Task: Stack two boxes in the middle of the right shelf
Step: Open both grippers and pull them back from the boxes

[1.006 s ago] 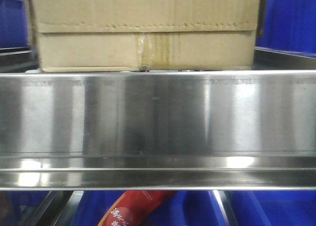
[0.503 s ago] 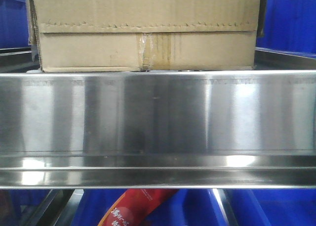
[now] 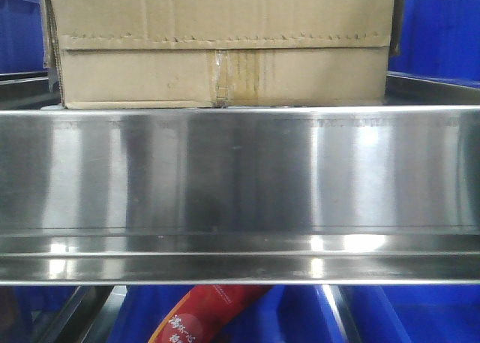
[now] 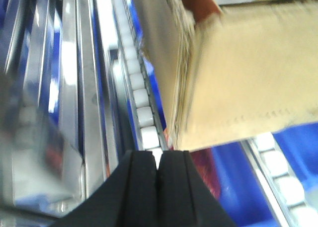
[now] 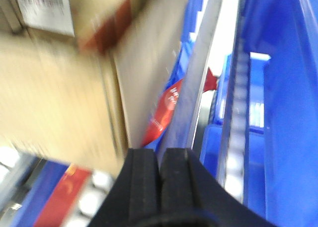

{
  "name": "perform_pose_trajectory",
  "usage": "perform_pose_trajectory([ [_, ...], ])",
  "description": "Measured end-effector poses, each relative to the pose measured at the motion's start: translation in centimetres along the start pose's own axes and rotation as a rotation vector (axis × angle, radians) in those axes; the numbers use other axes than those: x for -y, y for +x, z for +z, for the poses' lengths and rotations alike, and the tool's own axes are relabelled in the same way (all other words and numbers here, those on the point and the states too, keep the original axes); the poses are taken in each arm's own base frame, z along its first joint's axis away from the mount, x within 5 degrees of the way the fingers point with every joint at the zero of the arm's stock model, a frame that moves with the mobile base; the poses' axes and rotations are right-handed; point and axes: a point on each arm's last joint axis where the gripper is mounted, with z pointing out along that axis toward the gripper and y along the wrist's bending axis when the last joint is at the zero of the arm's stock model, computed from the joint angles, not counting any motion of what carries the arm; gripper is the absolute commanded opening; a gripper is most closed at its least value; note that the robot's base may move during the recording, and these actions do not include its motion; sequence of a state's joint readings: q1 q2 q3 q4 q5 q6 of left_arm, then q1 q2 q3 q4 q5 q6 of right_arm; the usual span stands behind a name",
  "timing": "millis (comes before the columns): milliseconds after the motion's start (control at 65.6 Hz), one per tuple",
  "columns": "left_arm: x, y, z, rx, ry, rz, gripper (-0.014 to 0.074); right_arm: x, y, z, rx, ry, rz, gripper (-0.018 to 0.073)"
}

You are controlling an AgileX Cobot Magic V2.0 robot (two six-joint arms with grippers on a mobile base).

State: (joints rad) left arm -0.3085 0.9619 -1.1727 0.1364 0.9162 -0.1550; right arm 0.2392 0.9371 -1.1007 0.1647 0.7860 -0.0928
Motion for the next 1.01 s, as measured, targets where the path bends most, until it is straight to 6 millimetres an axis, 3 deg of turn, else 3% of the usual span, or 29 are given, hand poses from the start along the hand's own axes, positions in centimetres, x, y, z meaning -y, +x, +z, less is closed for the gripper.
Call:
perform_pose_trajectory([
  [244, -0.6, 6.2, -2.1, 0.175, 0.021, 0.013, -0.0111, 0.3, 8.0, -1.6, 0.115, 0.025, -0.030, -0.0154],
  [442, -0.9, 11.0, -3.7, 0.372, 0.047, 0.012, -0.0111, 0.2, 12.5, -3.9, 0.271, 0.038, -0.047, -0.0154],
  [670, -1.1, 14.3, -4.8, 0.545, 0.069, 0.008, -0.0111, 0.1, 14.3, -6.3, 0.466, 0.045, -0.059, -0.0154],
  [1006, -1.2, 14.8, -5.7, 0.608, 0.074, 0.004, -0.0111, 0.1, 14.2, -6.7, 0.502, 0.048, -0.061, -0.0154],
])
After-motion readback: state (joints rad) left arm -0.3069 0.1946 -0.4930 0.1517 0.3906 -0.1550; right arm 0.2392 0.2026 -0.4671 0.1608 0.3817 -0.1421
